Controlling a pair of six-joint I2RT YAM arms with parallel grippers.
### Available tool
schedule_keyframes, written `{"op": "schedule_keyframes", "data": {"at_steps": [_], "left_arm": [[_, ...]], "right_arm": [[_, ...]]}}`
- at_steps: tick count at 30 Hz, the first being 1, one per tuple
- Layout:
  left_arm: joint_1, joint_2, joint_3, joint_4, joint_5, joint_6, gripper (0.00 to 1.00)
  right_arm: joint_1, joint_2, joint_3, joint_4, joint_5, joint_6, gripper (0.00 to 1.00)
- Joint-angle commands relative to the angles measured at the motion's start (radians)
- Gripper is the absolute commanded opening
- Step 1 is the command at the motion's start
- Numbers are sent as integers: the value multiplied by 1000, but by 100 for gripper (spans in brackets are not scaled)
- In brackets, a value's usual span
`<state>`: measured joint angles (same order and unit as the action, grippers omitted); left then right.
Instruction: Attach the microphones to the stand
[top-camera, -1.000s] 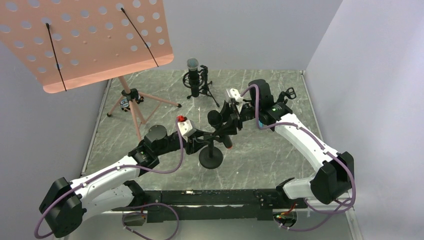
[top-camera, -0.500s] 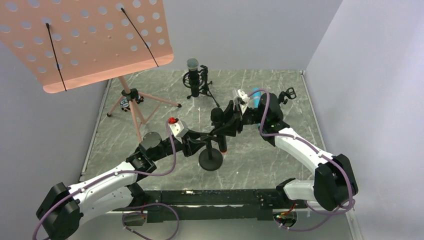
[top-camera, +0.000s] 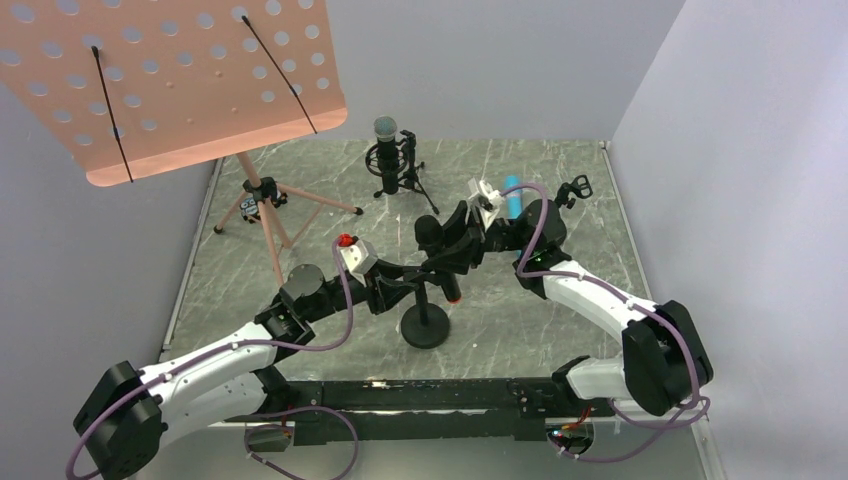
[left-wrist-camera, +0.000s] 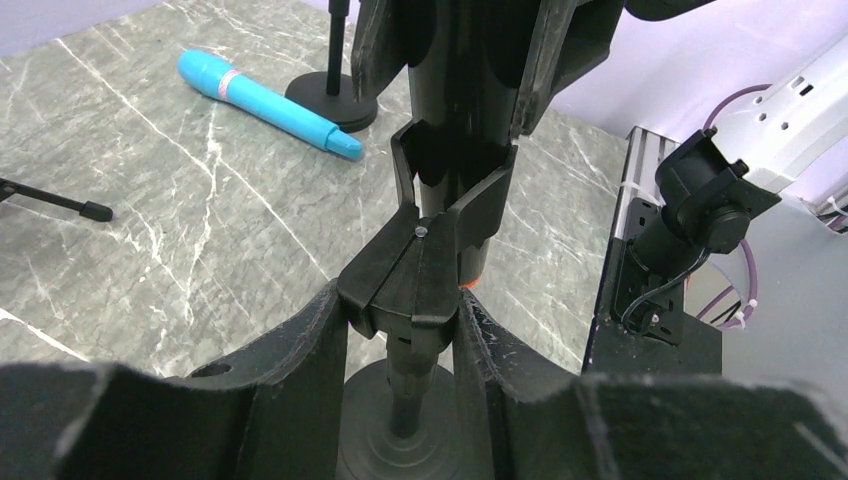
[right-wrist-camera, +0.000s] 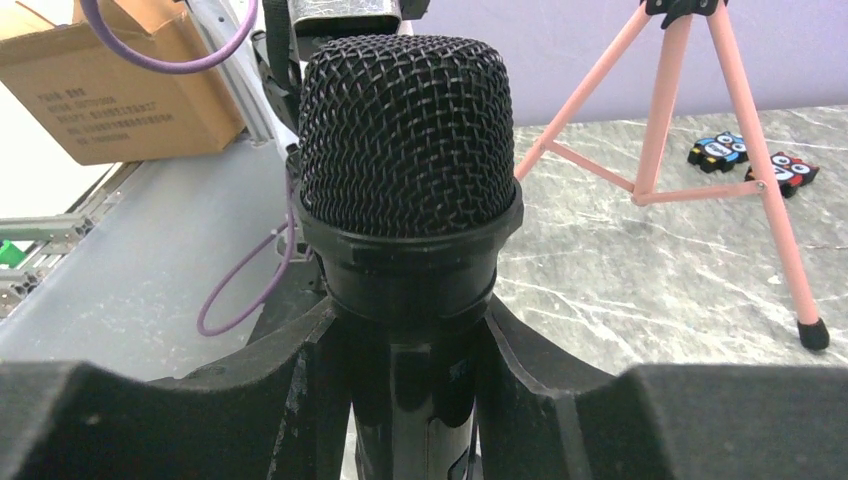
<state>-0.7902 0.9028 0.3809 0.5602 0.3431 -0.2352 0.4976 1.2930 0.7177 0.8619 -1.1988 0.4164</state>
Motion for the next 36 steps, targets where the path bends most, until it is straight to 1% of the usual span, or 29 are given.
{"op": "schedule_keyframes", "data": {"at_steps": [1,8,11,14,18,23,29,32,36], "left_arm": [[-8,8,30,60,23,-44,13],[-9,-10,-2,105,11,-69,12],[-9,-15,-32,150,7,-95,12],[-9,-15,-71,206,-3,-126,11],[-8,-5,-103,277,-10,-157,8],[-10,-2,-104,290,-3,-163,5],[-13,21,-88,287,24,-163,4],[-14,33,-78,292,37,-162,0],[-18,30,-70,279,36,-160,0]], "right_arm": [[39,16,7,106,43,14,7],[38,-4,-55,46,74,-66,6],[16,-18,-91,113,81,-20,6],[-7,-26,-93,124,86,3,6],[-11,-18,-98,189,104,66,6],[-4,13,-93,244,117,111,7],[18,40,-82,338,107,188,7],[42,46,-83,340,107,184,7],[71,51,-81,318,104,163,7]]}}
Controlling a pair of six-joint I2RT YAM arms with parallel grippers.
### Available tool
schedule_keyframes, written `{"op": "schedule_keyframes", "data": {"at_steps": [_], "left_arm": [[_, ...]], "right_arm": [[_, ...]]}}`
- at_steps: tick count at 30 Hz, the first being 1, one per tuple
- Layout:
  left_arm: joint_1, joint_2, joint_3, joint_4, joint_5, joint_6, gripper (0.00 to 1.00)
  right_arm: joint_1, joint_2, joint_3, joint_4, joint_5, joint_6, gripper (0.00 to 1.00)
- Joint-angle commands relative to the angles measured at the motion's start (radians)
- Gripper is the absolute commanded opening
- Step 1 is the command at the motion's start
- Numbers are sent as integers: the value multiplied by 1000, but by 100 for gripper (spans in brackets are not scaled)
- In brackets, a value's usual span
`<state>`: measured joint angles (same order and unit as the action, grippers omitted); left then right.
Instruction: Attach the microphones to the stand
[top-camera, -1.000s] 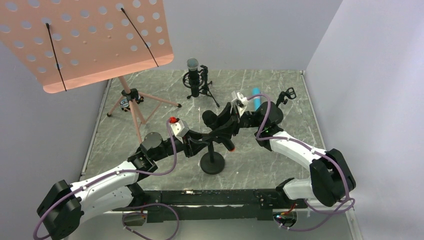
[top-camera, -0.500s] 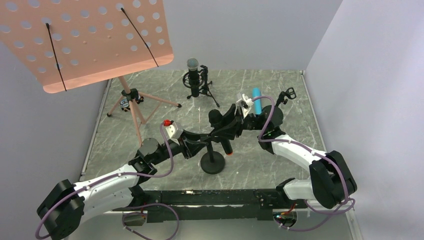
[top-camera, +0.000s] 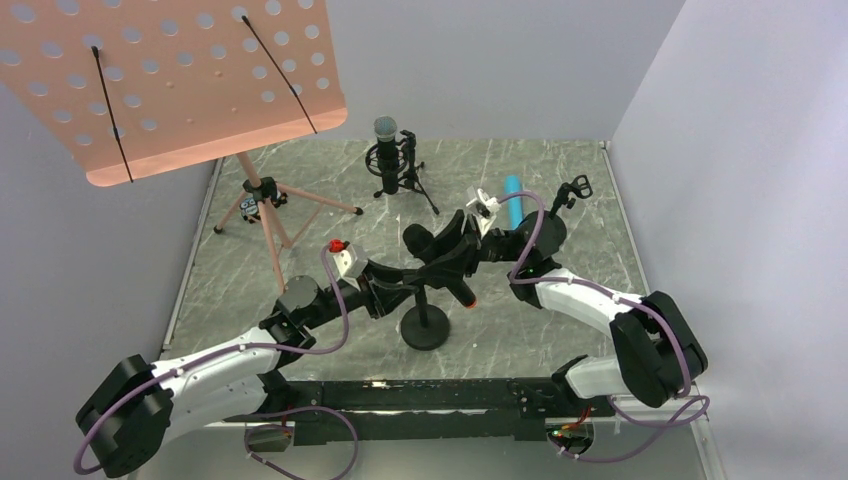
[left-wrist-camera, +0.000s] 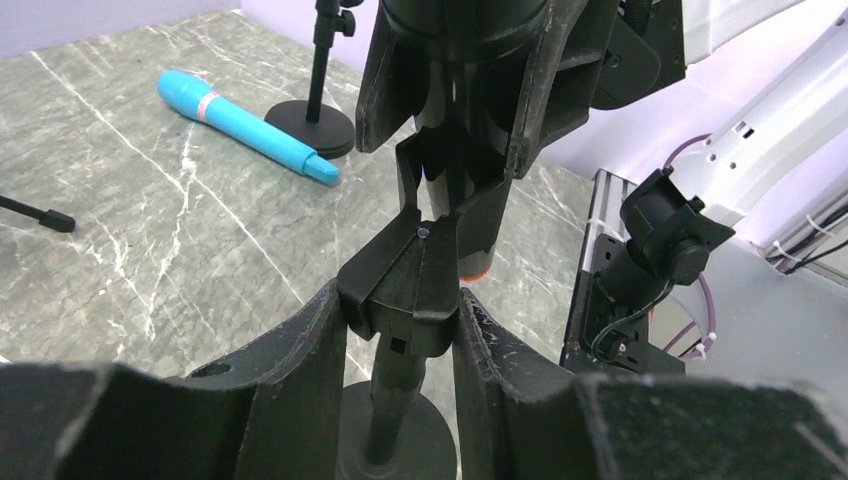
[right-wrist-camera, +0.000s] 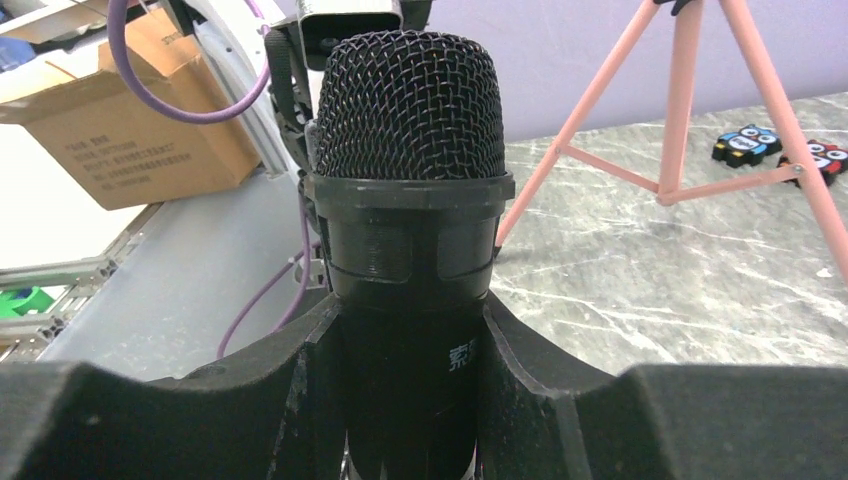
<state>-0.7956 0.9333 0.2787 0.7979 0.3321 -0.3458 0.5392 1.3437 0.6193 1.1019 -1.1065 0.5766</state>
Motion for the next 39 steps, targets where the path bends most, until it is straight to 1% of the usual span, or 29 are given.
{"op": "schedule_keyframes", "data": {"at_steps": [1,3,5,6,8,10,12,13,15,19,23,25,26,27,28,29,31,32,33,35,36,39], "left_arm": [[-14,-8,32,35,44,-46,0],[-14,-24,36,2,36,-38,2],[-14,-45,46,-58,27,-24,10],[-14,-56,50,-88,23,-17,18],[-14,-79,61,-154,19,2,40],[-14,-101,78,-217,16,30,58],[-14,-114,98,-273,21,54,72],[-14,-118,109,-299,25,67,77],[-14,-122,131,-346,35,91,83],[-15,-138,173,-434,53,136,89],[-14,-187,195,-514,54,193,95],[-14,-216,211,-580,48,245,97],[-14,-228,222,-614,48,298,99],[-14,-240,234,-643,58,351,99],[-14,-246,249,-669,69,414,99],[-14,-248,266,-696,82,459,99],[-14,-233,304,-749,108,554,99],[-14,-219,326,-771,115,581,99],[-12,-200,354,-792,126,602,99],[-12,-163,417,-837,139,602,99],[-13,-147,445,-838,139,576,99],[-12,-117,510,-756,108,451,99]], "right_arm": [[30,-1,17,74,10,-1,7],[26,-14,21,37,6,-28,7],[13,-42,35,-61,-5,-94,7],[3,-49,40,-95,-18,-114,7],[-28,-63,48,-139,-46,-132,7],[-52,-76,68,-199,-94,-159,7],[-70,-97,90,-268,-134,-197,7],[-74,-105,97,-295,-153,-210,7],[-83,-117,111,-350,-179,-235,7],[-113,-135,133,-412,-198,-258,7],[-161,-147,166,-475,-218,-281,7],[-179,-156,186,-534,-237,-312,7],[-186,-162,198,-586,-248,-339,7],[-191,-169,215,-656,-258,-385,7],[-192,-174,235,-736,-269,-473,7],[-193,-175,267,-897,-279,-571,7],[-192,-172,349,-1218,-279,-837,7],[-190,-170,386,-1335,-270,-942,7],[-190,-171,408,-1392,-256,-991,7],[-195,-182,442,-1462,-221,-1029,7],[-198,-186,482,-1518,-205,-1067,7],[-200,-164,626,-1783,-158,-1256,8]]}}
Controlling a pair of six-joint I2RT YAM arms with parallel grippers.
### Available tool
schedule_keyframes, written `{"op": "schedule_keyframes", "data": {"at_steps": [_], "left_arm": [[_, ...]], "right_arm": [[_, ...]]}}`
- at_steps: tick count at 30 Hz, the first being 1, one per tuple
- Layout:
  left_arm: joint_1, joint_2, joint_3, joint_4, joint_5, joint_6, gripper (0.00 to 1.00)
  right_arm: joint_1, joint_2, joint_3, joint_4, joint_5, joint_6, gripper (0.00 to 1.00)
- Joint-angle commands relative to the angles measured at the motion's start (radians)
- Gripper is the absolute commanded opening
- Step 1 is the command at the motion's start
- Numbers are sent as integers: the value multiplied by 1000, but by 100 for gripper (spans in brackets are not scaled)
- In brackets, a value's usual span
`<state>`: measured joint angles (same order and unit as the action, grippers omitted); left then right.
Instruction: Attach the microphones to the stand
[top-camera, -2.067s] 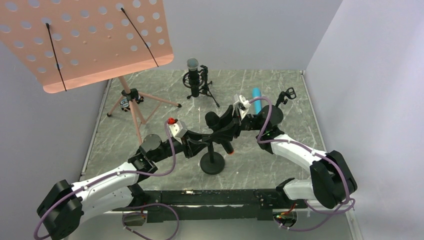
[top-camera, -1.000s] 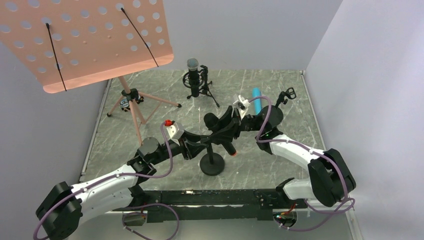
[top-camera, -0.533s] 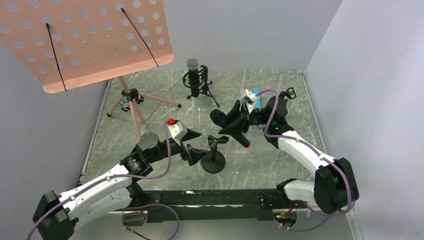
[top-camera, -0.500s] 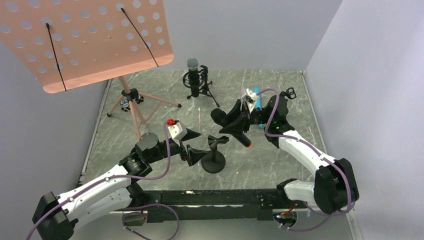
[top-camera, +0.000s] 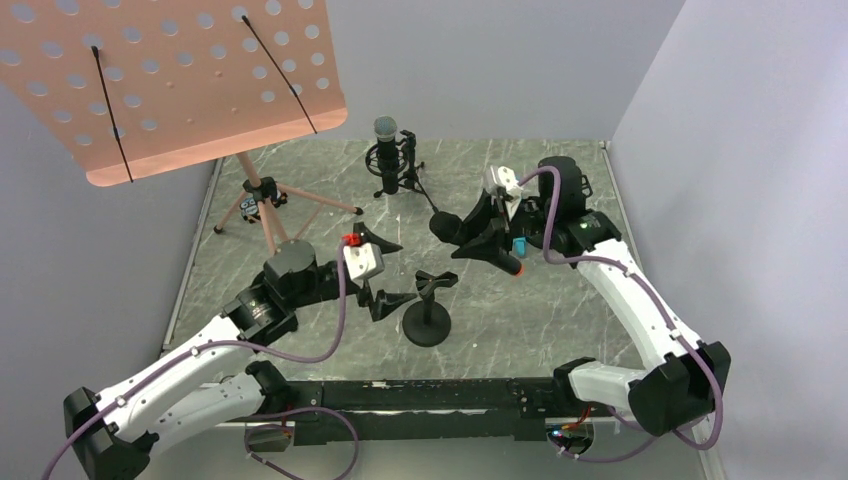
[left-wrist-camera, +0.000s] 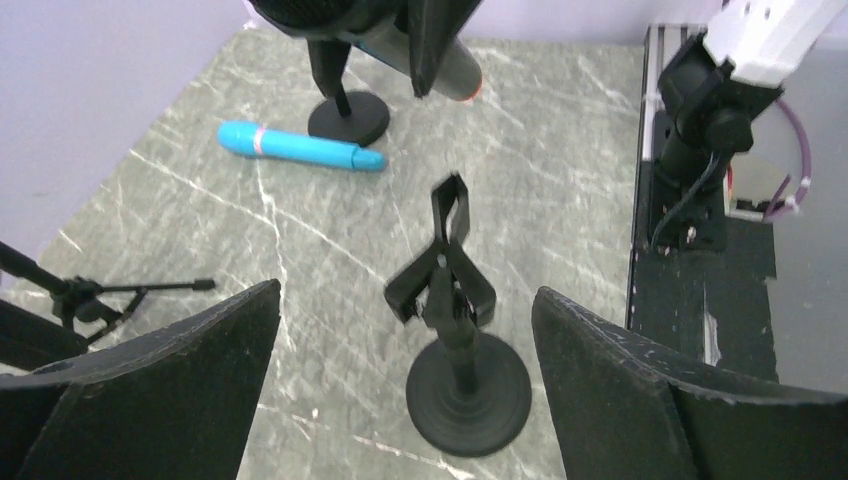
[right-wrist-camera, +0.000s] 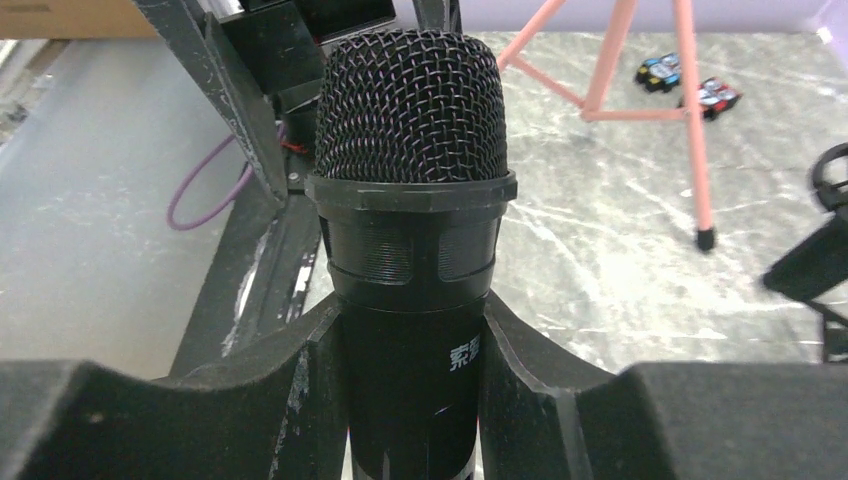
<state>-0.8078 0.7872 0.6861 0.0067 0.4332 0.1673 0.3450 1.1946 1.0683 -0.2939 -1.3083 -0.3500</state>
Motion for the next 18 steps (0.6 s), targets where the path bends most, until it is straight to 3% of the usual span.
{"op": "schedule_keyframes", "data": {"at_steps": [1,5,11,13,18], "left_arm": [[0,41,124,71,-8,-104,99],[-1,119,235,148,-23,-271,99],[-1,239,318,311,11,-475,99],[-3,260,316,375,9,-505,99],[-15,322,353,344,-7,-506,99]], "right_arm": [[-5,-1,222,-469,51,-383,8],[-6,34,288,-599,36,-441,8],[-5,-53,151,-301,17,-186,9],[-5,-61,140,-281,12,-163,9],[-4,-51,149,-298,-3,-162,9]]}}
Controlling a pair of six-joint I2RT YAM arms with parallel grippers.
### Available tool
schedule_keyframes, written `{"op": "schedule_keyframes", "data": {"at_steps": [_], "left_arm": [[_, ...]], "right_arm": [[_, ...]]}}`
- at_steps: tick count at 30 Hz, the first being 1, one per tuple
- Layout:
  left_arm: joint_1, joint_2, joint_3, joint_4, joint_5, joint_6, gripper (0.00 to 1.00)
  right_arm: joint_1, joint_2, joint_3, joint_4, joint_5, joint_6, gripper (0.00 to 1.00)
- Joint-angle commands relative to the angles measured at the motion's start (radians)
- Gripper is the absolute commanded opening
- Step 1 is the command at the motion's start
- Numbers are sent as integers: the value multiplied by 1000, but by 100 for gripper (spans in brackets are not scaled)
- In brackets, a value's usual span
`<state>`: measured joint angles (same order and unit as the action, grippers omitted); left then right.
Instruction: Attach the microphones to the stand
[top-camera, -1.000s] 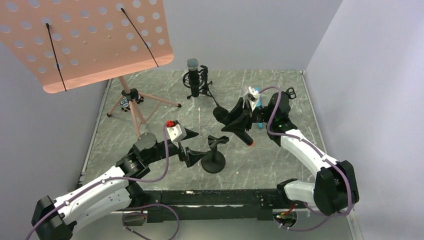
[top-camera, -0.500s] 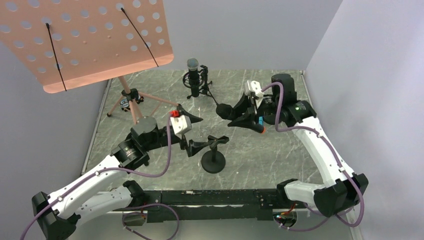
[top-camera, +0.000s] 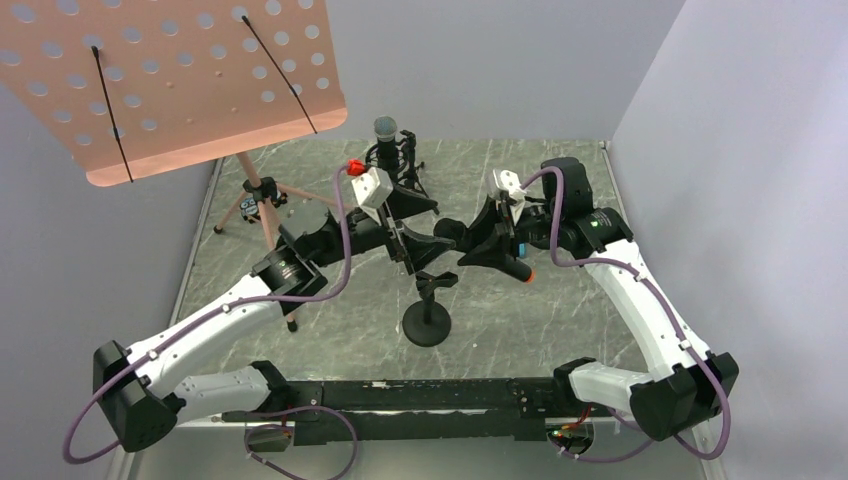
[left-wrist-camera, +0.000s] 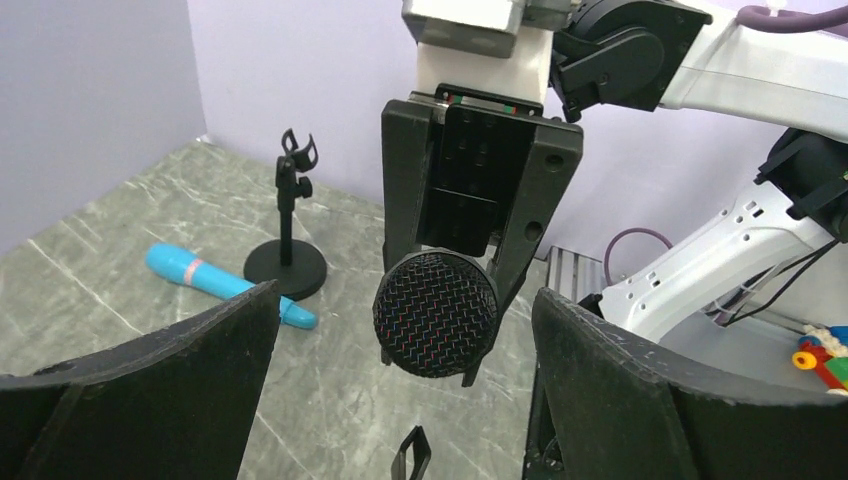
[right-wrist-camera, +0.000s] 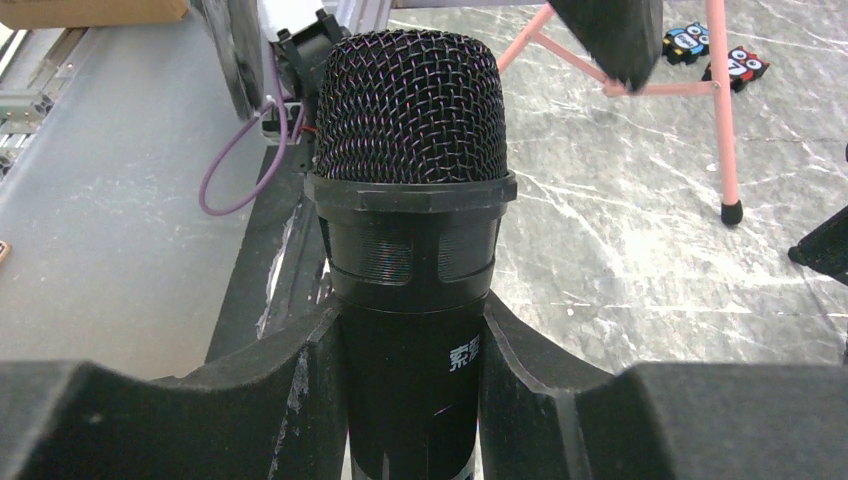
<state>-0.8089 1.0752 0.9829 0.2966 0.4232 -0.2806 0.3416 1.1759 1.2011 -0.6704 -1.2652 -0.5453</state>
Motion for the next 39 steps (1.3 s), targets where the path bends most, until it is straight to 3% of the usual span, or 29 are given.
{"op": "schedule_keyframes", "data": {"at_steps": [1,6,9,11,16,19,30,35,36,39], "left_arm": [[-19,44,62,47,4,-61,99],[-48,92,96,28,17,-67,94],[-53,107,118,8,12,-61,74],[-54,111,139,-30,2,-42,67],[-55,133,186,-116,21,-15,33],[-53,146,219,-164,32,-10,22],[-54,154,296,-238,26,-2,8],[-53,144,304,-218,31,2,9],[-53,140,302,-209,34,1,16],[-50,103,270,-164,7,-22,66]], "right_arm": [[-1,-34,12,85,-48,38,9],[0,-30,-3,112,-51,55,9],[0,-25,0,99,-42,45,10],[0,-21,5,79,-34,32,10],[0,-15,11,58,-27,18,10],[0,-23,1,97,-22,57,11],[0,-29,-46,206,-12,154,15],[0,-31,-64,232,-39,188,9],[-1,-33,-71,257,-45,219,8],[-4,-46,-97,349,-56,308,6]]}}
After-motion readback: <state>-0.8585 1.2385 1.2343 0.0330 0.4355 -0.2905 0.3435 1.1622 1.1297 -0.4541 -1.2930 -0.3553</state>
